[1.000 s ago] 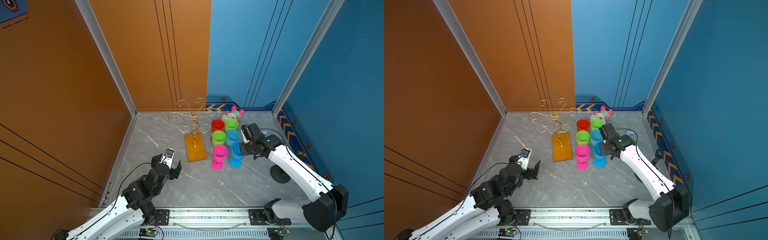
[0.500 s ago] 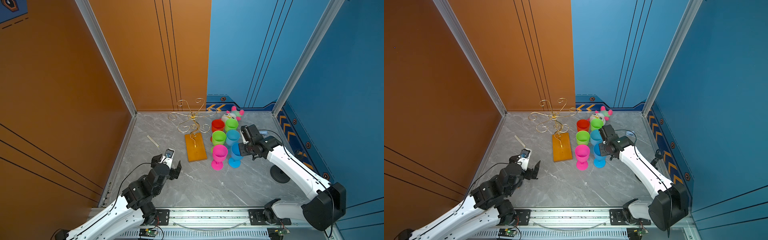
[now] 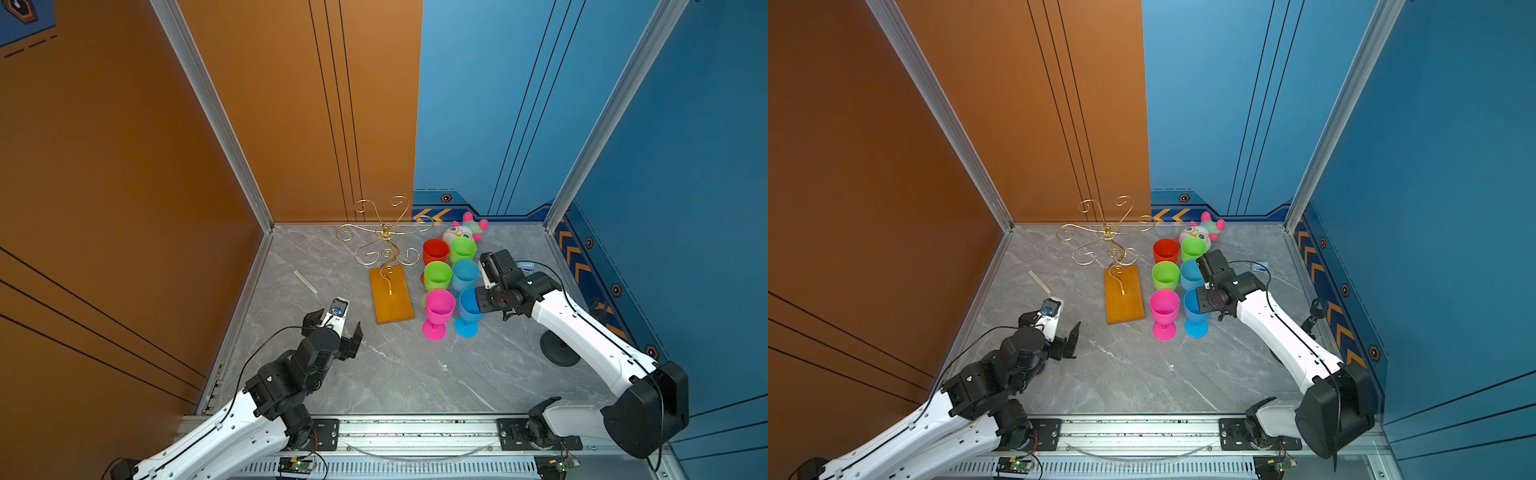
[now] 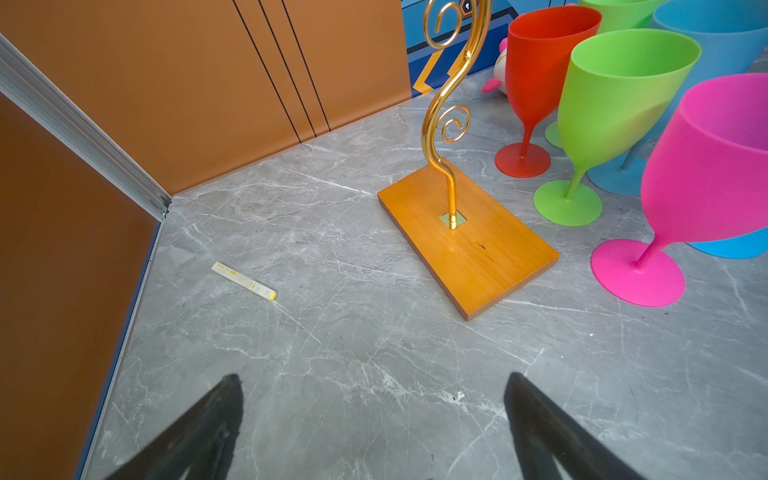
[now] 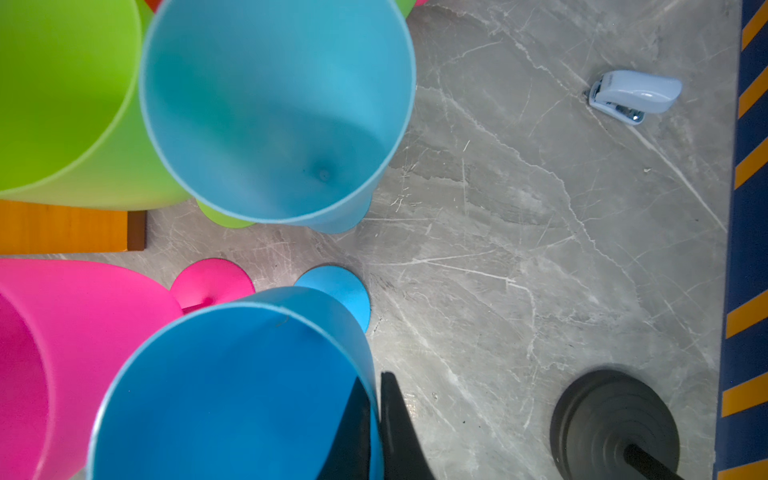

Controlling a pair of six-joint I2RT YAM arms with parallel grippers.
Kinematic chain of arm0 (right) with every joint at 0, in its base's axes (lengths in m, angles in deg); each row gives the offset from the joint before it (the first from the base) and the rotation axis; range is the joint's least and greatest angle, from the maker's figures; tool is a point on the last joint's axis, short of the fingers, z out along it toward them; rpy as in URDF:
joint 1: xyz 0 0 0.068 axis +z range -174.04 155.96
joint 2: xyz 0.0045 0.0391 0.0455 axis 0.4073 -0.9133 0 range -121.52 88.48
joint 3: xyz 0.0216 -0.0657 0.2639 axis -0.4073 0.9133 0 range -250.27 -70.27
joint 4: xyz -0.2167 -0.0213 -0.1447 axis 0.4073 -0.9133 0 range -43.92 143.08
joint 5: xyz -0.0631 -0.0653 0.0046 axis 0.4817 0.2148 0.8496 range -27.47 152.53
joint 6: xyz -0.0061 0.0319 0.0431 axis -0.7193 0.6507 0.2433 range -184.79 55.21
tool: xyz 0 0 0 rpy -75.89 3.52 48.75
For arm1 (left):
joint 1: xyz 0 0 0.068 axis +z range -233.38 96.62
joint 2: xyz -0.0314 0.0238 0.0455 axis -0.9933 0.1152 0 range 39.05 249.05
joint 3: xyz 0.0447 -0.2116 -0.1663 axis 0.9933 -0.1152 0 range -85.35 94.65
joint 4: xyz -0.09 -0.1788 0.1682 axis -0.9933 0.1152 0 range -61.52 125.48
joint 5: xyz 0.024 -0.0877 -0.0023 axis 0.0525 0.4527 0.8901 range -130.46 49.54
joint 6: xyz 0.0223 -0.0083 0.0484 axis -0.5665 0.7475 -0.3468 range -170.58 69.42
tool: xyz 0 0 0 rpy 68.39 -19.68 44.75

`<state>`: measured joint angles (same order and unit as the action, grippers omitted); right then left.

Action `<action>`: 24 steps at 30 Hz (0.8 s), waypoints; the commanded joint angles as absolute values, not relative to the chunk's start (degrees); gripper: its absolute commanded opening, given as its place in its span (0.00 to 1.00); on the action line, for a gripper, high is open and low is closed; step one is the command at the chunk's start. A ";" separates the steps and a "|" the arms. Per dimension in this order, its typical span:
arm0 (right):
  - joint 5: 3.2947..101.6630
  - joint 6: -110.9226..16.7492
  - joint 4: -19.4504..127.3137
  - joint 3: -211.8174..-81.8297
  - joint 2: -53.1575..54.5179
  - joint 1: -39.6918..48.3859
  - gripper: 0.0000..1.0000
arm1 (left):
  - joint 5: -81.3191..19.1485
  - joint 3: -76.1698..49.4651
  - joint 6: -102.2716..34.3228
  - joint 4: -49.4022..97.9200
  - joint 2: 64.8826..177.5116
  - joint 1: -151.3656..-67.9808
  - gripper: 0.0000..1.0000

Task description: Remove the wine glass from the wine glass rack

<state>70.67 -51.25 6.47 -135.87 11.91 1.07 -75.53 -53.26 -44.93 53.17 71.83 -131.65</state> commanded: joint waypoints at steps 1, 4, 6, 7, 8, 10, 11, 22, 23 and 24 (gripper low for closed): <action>70.08 -50.64 6.79 -135.64 12.06 0.78 0.17 | -76.93 -53.87 -45.06 52.65 71.48 -131.01 0.98; 69.94 -50.71 6.24 -136.32 12.64 0.68 0.27 | -77.28 -54.10 -45.60 51.77 71.73 -130.77 0.98; 69.84 -50.82 5.78 -137.04 13.04 0.58 0.33 | -77.27 -54.32 -46.21 50.93 71.91 -130.43 0.98; 69.79 -50.96 5.50 -137.48 13.30 0.49 0.35 | -77.04 -54.31 -46.30 50.69 72.09 -130.00 0.98; 69.72 -51.07 5.24 -137.89 13.61 0.44 0.38 | -76.83 -54.33 -46.36 50.40 72.17 -129.57 0.98; 69.53 -51.33 4.96 -138.78 14.70 0.32 0.48 | -75.72 -54.24 -46.34 49.96 72.60 -128.06 0.98; 69.41 -51.57 4.92 -139.10 15.29 0.16 0.53 | -75.11 -54.16 -46.35 49.67 72.62 -127.24 0.98; 67.44 -55.24 9.95 -140.67 20.23 -7.94 0.89 | -66.57 -54.22 -45.95 41.79 77.22 -112.26 0.98; 66.55 -55.58 11.93 -139.55 20.80 -9.17 0.93 | -66.03 -54.30 -45.92 40.98 78.02 -110.68 0.98; 65.68 -55.60 14.14 -138.34 21.36 -10.76 0.96 | -65.05 -54.42 -45.78 39.87 78.95 -108.64 0.98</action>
<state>68.03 -54.24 9.36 -140.07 19.73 -8.38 -68.27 -53.56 -45.59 44.14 77.42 -111.74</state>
